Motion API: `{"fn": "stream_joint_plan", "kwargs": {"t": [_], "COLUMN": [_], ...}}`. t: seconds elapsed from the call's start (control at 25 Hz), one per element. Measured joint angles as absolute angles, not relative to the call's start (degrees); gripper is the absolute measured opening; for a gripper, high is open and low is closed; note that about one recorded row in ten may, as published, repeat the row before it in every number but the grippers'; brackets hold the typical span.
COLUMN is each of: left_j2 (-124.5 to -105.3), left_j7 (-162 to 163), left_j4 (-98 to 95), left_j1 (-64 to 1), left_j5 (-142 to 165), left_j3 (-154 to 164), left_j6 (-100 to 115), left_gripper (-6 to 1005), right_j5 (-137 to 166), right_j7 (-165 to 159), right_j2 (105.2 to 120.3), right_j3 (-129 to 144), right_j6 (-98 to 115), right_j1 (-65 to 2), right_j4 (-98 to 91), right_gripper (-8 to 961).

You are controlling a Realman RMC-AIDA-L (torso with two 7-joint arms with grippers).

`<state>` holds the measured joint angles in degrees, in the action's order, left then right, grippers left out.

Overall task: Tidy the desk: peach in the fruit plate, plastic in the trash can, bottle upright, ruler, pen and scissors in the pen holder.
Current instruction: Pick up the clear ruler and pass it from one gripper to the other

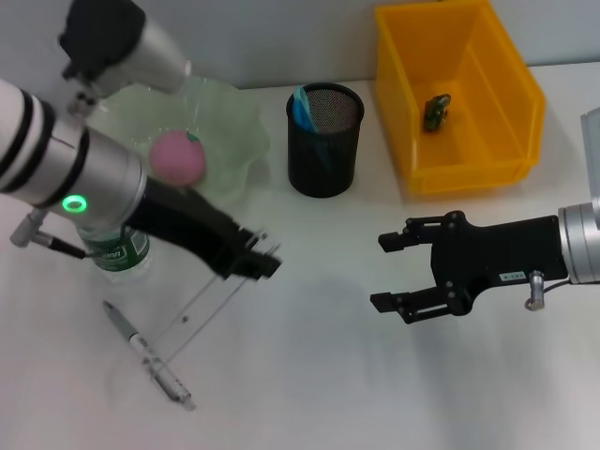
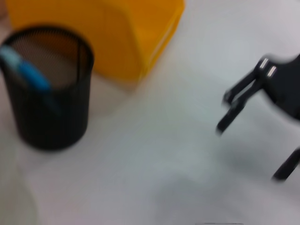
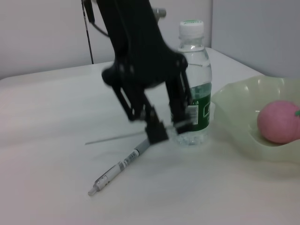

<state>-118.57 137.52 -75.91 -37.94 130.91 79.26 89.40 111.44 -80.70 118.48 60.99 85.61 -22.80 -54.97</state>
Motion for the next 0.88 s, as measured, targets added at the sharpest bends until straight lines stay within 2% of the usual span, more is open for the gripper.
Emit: {"fn": "stream_joint_plan", "kwargs": {"t": [0.56,0.88], "left_j2": [-118.59,-118.62], "left_j7": [126.91,119.52], "left_j4": [-77.75,-72.35], "left_j1": [-33.24,-29.56], "left_j5": [110.17,97.13], "left_j3": [70.42,69.46], "left_j6": [85.78,77.76], "left_gripper": [397,397], "right_j5": [111.36,111.38], "right_j7": [-80.47,-80.68], "right_j2": [118.82,118.83], "right_j3": [60.54,60.68], "right_j6": [85.99,86.04], "right_j1": [-21.35,-21.32], "right_j4": [-54.55,-54.55], "right_gripper": [792,791]}}
